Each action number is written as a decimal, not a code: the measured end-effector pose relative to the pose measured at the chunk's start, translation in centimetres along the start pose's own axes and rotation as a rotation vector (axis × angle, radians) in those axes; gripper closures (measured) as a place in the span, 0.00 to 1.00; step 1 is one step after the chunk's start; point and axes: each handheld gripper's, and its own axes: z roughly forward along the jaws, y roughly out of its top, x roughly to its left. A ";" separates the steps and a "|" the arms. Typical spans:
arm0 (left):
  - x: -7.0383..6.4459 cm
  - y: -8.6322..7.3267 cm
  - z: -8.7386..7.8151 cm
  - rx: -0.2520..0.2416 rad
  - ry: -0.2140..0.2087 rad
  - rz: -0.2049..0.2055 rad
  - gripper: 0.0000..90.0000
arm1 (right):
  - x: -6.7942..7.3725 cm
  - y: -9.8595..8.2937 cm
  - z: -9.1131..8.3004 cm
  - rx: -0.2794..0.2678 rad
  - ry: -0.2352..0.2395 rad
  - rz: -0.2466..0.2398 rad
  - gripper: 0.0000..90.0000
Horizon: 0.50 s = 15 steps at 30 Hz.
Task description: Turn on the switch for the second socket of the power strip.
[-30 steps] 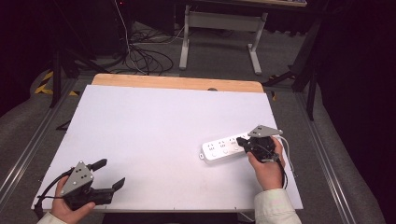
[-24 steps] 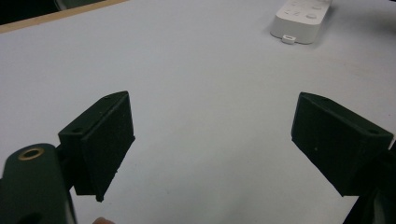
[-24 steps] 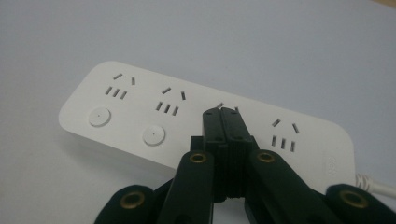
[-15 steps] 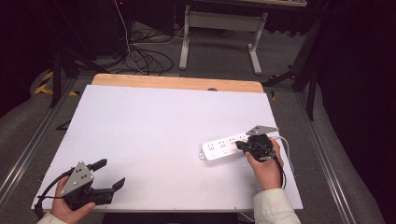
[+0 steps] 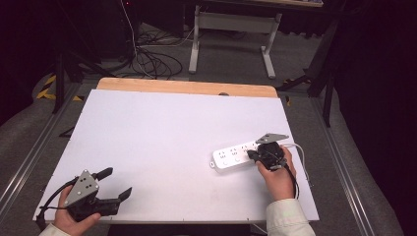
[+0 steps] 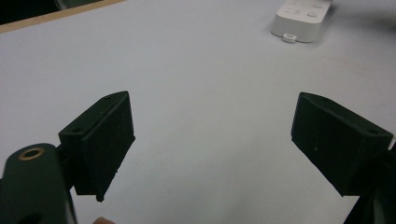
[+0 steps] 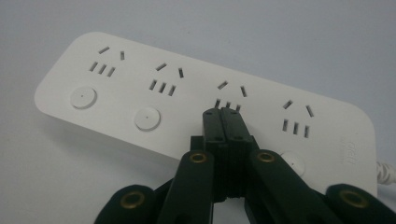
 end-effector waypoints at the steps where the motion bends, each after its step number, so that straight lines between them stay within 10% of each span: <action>1: 0.0 0.0 0.0 0.000 0.000 0.004 0.15 | 0.1 0.0 0.0 -0.001 -0.003 -0.002 1.00; 15: 0.0 0.0 0.0 0.000 -0.001 0.003 0.15 | 0.4 -0.1 0.2 -0.011 -0.020 -0.003 1.00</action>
